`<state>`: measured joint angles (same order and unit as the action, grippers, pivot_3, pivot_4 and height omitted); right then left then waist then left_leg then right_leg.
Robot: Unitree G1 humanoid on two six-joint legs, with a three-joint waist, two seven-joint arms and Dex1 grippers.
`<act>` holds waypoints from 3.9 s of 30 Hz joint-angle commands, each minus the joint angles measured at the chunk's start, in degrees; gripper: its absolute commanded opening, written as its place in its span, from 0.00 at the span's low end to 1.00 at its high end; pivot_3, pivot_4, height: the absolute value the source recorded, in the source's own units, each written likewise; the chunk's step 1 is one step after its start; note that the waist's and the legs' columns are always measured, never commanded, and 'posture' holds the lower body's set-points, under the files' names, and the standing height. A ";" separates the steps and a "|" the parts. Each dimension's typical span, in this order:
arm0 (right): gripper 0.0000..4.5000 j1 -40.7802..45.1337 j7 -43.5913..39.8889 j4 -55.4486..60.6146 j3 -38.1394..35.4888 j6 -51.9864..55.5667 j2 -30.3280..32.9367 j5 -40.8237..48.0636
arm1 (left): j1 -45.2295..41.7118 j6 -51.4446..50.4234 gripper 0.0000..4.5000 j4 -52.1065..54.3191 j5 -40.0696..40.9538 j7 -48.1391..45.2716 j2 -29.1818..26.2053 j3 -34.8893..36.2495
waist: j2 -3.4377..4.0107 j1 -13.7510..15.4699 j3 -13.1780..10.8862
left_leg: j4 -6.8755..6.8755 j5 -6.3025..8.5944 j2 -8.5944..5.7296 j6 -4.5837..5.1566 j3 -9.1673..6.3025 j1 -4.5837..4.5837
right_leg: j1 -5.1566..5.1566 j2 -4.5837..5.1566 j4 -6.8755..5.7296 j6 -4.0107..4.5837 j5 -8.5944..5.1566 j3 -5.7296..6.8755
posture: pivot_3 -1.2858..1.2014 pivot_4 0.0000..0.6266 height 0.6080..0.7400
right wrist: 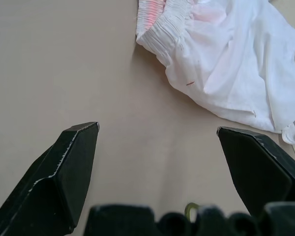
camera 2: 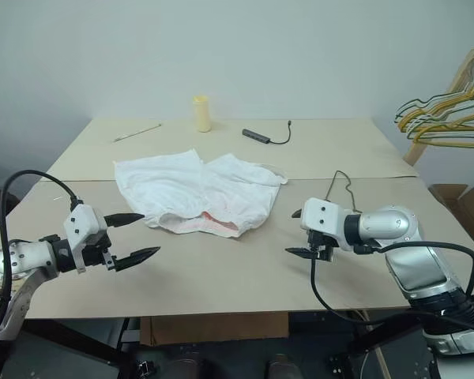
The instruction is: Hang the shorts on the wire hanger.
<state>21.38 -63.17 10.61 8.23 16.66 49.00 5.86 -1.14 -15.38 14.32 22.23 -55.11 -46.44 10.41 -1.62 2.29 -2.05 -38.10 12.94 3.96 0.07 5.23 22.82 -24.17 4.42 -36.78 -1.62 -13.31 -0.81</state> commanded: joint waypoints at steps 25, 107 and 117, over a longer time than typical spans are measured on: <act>0.99 14.15 10.28 1.19 11.80 8.69 -16.62 -7.37 | 4.11 -2.44 1.00 1.65 -3.46 1.36 -3.46 0.65 | 0.00 -0.21 0.00 | 0.00 0.00 0.04 -0.01 0.03 0.03 | -0.09 -0.01 -0.05 0.12 0.05 0.02 | 0.54 0.00 1.00; 0.47 21.78 7.31 -17.54 29.14 -5.56 -20.76 -37.66 | -7.53 4.60 1.00 -15.34 -13.32 -4.68 -7.71 -6.59 | -0.06 -4.71 0.03 | 0.17 -0.07 0.08 -0.16 0.05 0.06 | -0.22 -0.03 -0.25 0.26 -0.04 0.09 | 0.53 0.00 1.00; 0.01 18.64 7.30 -14.42 27.94 -6.37 -19.97 -38.90 | -24.06 23.35 1.00 -43.94 -28.39 2.88 -5.43 -15.31 | -0.10 -3.85 0.06 | 0.17 -0.12 0.06 -0.24 0.02 0.06 | -0.20 -0.03 -0.28 0.26 -0.04 0.14 | 0.52 0.00 1.00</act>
<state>39.52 -56.17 -5.97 37.75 11.16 28.86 -32.89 -22.81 4.49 -26.72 -4.59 -53.15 -51.94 -4.34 -1.72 -1.55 -2.00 -37.93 12.82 4.01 -0.17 5.26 22.88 -24.38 4.39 -37.06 -1.36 -13.35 -0.66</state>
